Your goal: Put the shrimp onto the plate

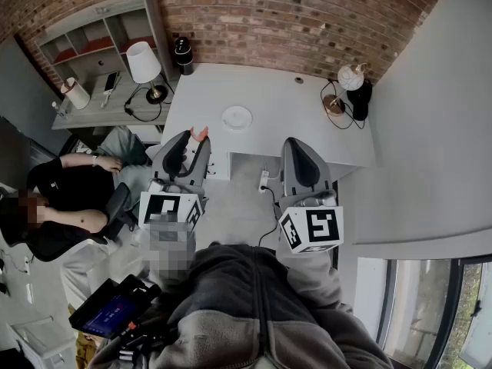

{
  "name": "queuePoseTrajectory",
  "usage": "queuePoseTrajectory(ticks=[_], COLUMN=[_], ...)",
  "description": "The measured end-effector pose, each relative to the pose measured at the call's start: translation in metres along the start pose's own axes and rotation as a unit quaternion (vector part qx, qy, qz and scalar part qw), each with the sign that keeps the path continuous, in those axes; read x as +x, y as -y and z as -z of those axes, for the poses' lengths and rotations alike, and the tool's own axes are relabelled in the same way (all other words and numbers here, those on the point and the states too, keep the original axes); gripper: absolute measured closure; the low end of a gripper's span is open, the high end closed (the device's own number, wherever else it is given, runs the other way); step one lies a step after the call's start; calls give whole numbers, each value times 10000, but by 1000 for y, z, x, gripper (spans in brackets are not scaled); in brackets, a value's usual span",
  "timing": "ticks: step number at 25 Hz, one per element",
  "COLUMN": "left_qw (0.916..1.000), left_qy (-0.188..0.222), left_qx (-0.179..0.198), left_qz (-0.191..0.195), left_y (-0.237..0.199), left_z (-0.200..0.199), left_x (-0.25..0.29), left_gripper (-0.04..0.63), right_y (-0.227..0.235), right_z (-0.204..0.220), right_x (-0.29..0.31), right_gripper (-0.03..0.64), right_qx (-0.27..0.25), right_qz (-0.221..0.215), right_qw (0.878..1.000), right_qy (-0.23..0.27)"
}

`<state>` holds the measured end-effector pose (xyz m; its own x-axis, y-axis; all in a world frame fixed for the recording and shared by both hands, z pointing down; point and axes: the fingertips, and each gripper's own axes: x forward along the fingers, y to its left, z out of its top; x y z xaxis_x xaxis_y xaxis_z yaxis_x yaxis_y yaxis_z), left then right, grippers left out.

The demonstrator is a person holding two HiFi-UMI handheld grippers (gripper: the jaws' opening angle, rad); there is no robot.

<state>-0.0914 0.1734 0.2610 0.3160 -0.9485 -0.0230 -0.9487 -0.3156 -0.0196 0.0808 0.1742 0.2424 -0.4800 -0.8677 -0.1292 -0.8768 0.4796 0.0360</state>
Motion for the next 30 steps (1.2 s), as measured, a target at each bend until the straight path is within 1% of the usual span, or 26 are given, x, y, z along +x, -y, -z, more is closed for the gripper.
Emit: queuePoseTrajectory(ticks=[3,8,14,30], left_qw=[10000,10000,10000,9999], left_qy=[26,29,-23,-99], left_qx=[3,5,-28,-91], left_qz=[-1,-3,0,24], left_y=[-1,-2,1,4], left_z=[-2,-2,2,2], left_x=[-2,-2,0,6], left_gripper=[448,448,448,448], right_y=[-3,-9,-5,-4], right_z=[0,-3,4,5], right_x=[-1,-1,-2,2], right_gripper=[616,615,615,615], right_qx=[-18,-119,-70,-172], right_qz=[-8,-171,-106,-173], right_qw=[10000,9997,9999,9996], right_qy=[20,134,12,-109])
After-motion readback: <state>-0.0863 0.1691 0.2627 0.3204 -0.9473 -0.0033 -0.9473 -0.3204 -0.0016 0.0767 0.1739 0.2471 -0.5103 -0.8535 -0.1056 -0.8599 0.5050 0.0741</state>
